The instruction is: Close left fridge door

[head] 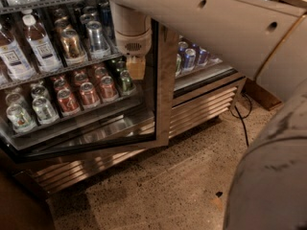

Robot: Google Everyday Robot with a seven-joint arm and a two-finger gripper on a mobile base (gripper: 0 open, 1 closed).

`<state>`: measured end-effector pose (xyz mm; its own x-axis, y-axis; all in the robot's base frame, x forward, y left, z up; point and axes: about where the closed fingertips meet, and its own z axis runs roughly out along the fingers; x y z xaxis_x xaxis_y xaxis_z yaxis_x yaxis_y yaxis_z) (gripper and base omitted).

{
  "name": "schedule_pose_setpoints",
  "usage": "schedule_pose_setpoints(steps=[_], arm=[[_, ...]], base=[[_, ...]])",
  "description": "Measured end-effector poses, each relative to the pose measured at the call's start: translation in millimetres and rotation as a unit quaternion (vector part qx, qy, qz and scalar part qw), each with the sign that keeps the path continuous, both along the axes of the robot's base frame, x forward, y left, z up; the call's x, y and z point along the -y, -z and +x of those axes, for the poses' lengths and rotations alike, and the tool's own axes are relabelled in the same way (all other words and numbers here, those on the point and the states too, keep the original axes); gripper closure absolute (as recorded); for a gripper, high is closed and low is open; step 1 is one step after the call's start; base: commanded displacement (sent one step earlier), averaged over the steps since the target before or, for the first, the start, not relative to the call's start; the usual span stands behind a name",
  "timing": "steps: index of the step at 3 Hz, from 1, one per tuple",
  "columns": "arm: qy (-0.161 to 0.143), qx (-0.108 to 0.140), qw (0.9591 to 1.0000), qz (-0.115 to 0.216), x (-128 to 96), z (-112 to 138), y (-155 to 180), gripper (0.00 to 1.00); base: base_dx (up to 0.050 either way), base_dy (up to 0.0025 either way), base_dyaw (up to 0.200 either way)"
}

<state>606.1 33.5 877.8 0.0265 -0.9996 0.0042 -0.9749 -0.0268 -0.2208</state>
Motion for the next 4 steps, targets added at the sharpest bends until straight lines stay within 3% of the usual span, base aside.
schedule_pose_setpoints(steps=[4], arm=[[0.0,0.001,1.0,0.001,-0.1,-0.5,0.3,1.0]], base=[[0.05,0.00001,0.0]])
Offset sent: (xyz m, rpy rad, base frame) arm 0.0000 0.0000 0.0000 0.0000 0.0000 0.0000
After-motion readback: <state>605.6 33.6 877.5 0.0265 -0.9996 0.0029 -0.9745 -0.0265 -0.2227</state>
